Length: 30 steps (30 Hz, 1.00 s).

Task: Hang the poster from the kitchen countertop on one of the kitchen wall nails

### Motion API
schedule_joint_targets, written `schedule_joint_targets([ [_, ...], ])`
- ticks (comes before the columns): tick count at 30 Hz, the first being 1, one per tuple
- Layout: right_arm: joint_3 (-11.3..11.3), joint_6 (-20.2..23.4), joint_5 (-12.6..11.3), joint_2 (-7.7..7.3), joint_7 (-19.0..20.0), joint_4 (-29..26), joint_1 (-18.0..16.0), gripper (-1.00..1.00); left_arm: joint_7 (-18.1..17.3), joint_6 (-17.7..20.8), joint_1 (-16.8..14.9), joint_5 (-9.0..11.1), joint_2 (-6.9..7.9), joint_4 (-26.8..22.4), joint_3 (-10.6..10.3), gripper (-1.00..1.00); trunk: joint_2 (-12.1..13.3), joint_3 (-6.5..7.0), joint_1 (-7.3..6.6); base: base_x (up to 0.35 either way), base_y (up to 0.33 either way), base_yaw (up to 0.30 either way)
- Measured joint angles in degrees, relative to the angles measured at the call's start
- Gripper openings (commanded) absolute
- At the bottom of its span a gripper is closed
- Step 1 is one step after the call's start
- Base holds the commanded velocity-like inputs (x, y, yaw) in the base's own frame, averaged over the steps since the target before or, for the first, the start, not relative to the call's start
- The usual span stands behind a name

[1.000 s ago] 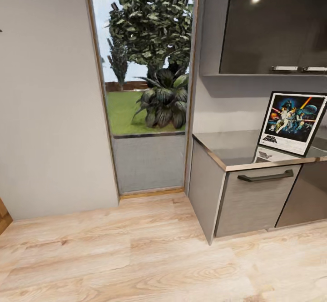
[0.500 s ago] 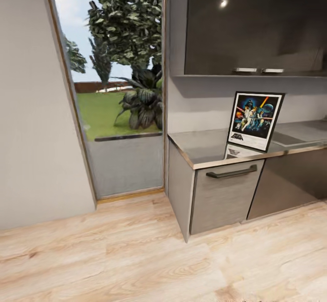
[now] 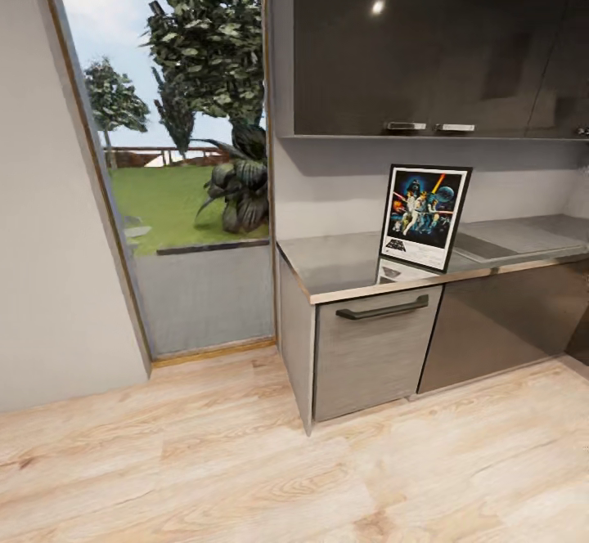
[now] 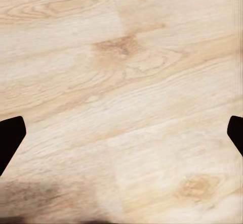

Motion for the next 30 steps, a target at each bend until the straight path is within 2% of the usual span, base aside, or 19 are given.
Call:
schedule_joint_targets([
  [6,0.0,-0.02,0.0,0.02,0.0,0.04,0.01,1.0,0.0,0.05,-0.01,0.0,0.0,0.01,0.0,1.0,0.0,0.0,0.0,0.036,-0.346,-0.178],
  [24,0.0,-0.02,-0.11,0.02,-0.08,0.04,0.02,1.0,0.0,0.03,-0.01,0.0,0.0,0.06,0.0,1.0,0.0,0.0,-0.01,0.075,-0.346,-0.286],
  [30,0.07,-0.03,-0.03,0.03,-0.08,0.05,0.0,1.0,0.03,0.07,0.0,0.0,0.0,0.07,0.0,1.0,0.0,0.0,-0.01,0.079,-0.346,-0.097],
])
